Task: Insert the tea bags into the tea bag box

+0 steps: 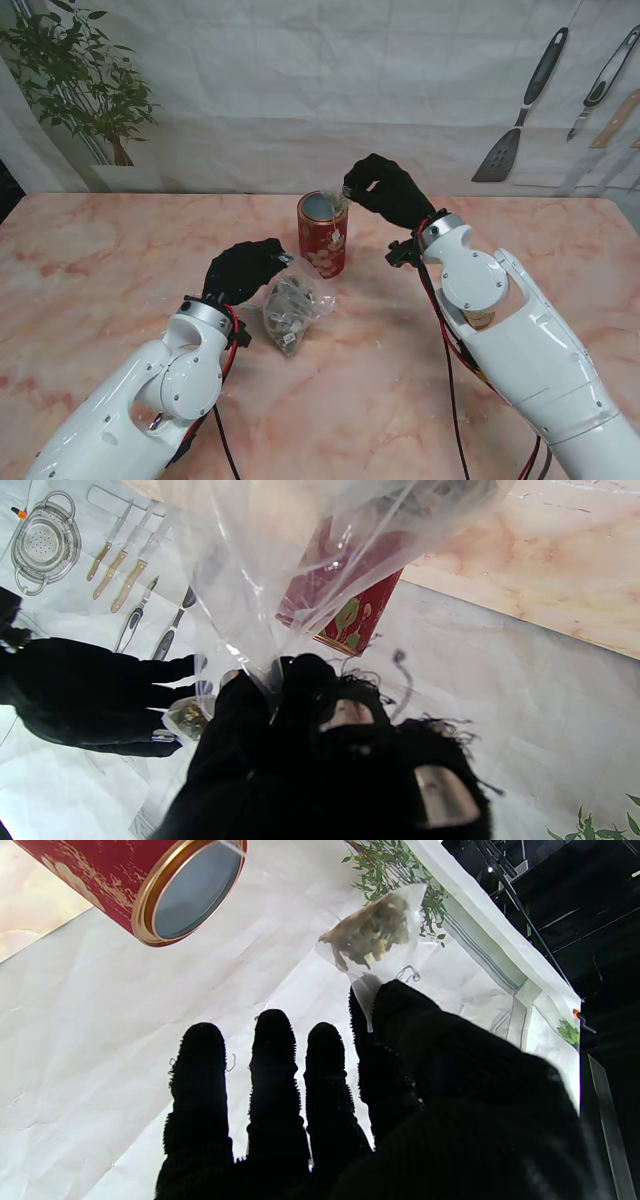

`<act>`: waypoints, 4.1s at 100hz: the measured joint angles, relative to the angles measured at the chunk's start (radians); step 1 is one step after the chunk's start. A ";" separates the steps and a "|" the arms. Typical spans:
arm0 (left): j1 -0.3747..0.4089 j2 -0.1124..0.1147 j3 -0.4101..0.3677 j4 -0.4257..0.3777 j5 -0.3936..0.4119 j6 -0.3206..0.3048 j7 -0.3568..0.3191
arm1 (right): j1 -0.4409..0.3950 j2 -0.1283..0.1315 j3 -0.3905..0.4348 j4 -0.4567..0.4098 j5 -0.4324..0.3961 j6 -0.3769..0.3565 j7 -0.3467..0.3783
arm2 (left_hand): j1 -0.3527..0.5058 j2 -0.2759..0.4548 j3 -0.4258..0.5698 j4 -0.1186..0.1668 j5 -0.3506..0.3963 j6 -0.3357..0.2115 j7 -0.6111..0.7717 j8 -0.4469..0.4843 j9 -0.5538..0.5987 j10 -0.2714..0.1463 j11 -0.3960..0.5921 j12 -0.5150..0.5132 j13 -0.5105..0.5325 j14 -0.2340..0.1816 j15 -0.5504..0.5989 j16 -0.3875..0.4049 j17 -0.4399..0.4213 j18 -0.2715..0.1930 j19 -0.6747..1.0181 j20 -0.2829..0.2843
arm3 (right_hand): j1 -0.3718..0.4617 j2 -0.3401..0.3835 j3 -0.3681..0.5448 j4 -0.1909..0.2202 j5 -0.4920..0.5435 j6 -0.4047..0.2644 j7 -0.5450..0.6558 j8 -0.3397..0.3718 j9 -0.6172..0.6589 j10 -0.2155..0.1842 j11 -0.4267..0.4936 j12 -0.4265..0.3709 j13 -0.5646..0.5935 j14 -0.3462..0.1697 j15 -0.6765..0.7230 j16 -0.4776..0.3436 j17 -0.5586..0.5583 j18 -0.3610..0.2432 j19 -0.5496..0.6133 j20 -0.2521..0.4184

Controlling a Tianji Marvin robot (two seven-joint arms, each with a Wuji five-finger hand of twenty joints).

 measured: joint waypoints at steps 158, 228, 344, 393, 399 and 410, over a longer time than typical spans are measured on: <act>0.003 0.002 -0.006 0.007 -0.016 -0.010 -0.007 | 0.196 -0.062 -0.084 0.182 0.098 0.105 -0.076 | 0.000 0.000 0.000 0.000 0.000 0.000 0.000 0.000 0.000 0.000 0.000 0.000 0.000 0.000 0.000 0.000 0.000 0.000 0.000 0.000 | 0.000 0.000 0.000 0.000 0.000 -0.002 -0.001 -0.012 0.044 -0.014 0.000 0.036 0.041 0.000 0.024 0.035 0.025 -0.015 0.000 0.013; 0.012 0.001 -0.019 0.007 -0.016 -0.025 0.004 | 0.224 -0.056 -0.128 0.277 0.079 0.161 0.019 | 0.000 0.000 0.000 0.000 0.000 0.000 0.000 0.000 0.000 0.000 0.000 0.000 0.000 0.000 0.000 0.000 0.000 0.000 0.000 0.000 | 0.000 0.000 0.000 0.000 0.000 -0.018 -0.001 -0.041 0.057 -0.026 0.014 0.048 0.046 0.000 0.029 0.047 0.026 -0.016 0.000 0.025; 0.009 0.002 -0.024 0.008 -0.010 -0.024 -0.005 | 0.261 -0.070 -0.192 0.339 0.073 0.200 -0.008 | 0.000 0.000 0.000 0.000 0.000 0.000 0.000 0.000 0.000 0.000 0.000 0.000 0.000 0.000 0.000 0.000 0.000 0.000 0.000 0.000 | 0.000 -0.012 -0.001 0.000 0.000 -0.033 0.023 -0.131 0.070 -0.028 0.035 0.048 0.061 0.000 0.041 0.048 0.041 -0.019 0.000 0.037; 0.016 0.002 -0.037 0.009 -0.016 -0.031 -0.004 | 0.318 -0.090 -0.241 0.379 0.076 0.233 -0.029 | 0.000 0.000 0.000 0.000 0.000 0.000 0.000 0.000 0.000 0.000 0.000 0.000 0.000 0.000 0.000 0.000 0.000 0.000 0.000 0.000 | -0.005 -0.013 -0.002 0.000 0.002 -0.058 0.023 -0.155 0.083 -0.037 0.044 0.048 0.082 0.000 0.051 0.048 0.050 -0.019 0.001 0.037; 0.018 0.002 -0.039 0.009 -0.017 -0.033 -0.003 | 0.324 -0.096 -0.250 0.390 0.077 0.240 -0.037 | 0.000 0.000 0.000 0.000 0.000 0.000 0.000 0.000 0.000 0.000 0.000 0.000 0.000 0.000 0.000 0.000 0.000 0.000 0.000 0.000 | -0.015 -0.026 -0.003 0.000 0.021 -0.075 0.018 -0.176 0.084 -0.038 0.047 0.048 0.082 0.000 0.054 0.051 0.052 -0.019 0.001 0.037; 0.020 0.002 -0.041 0.009 -0.018 -0.036 -0.003 | 0.332 -0.108 -0.260 0.408 0.084 0.258 -0.057 | 0.000 0.000 0.000 0.000 0.000 0.000 0.000 0.000 0.000 0.000 0.000 0.000 0.000 0.000 0.000 0.000 0.000 0.000 0.000 0.000 | -0.027 -0.042 -0.004 0.000 0.029 -0.097 0.013 -0.208 0.094 -0.042 0.058 0.048 0.101 0.000 0.066 0.058 0.060 -0.025 0.002 0.037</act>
